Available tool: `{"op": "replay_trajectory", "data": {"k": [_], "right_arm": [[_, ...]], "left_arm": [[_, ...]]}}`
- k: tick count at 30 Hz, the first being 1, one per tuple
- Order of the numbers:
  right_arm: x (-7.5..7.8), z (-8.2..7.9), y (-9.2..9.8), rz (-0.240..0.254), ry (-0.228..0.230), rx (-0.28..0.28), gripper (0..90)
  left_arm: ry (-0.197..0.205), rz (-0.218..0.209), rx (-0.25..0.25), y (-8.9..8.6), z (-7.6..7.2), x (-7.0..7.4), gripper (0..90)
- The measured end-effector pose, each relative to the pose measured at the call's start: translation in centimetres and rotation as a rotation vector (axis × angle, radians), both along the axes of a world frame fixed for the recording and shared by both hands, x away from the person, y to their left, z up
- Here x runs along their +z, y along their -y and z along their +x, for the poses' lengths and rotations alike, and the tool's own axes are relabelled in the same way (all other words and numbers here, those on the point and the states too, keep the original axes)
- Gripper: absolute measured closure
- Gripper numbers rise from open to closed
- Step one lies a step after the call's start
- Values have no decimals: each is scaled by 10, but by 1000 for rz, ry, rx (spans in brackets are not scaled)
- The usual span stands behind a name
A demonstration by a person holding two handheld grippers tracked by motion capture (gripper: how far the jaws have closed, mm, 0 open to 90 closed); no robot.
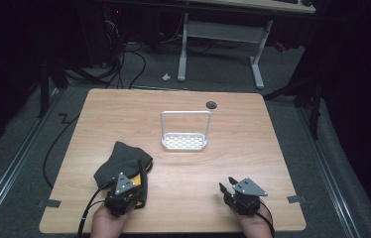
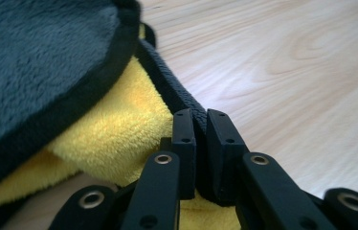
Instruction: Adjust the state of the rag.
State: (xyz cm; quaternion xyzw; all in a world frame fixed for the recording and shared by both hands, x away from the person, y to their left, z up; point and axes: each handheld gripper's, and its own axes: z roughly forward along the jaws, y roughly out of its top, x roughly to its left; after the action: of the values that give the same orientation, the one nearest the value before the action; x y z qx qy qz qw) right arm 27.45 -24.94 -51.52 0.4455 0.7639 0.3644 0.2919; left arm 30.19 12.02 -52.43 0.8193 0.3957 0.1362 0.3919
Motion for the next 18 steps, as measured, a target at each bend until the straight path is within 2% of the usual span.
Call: {"op": "replay_trajectory", "data": {"k": [4,11,14,17,18], "right_arm": [[0,0,-2,2,-3,4,572],[-1,0,-5,0,-4,10,560],[-1,-1,-6,3,-2,13,547],[-1,-1,-5,3,-4,15,536],[-1,-1,-5,7,-7,13,528]], "left_arm": [[16,7,-63,26,-2,0,819],[-23,-83,-104,55,8,-4,803],[-40,-126,-127,53,7,2,686],[-38,-159,-136,36,-1,14,632],[-24,-160,-134,28,-4,19,614]]}}
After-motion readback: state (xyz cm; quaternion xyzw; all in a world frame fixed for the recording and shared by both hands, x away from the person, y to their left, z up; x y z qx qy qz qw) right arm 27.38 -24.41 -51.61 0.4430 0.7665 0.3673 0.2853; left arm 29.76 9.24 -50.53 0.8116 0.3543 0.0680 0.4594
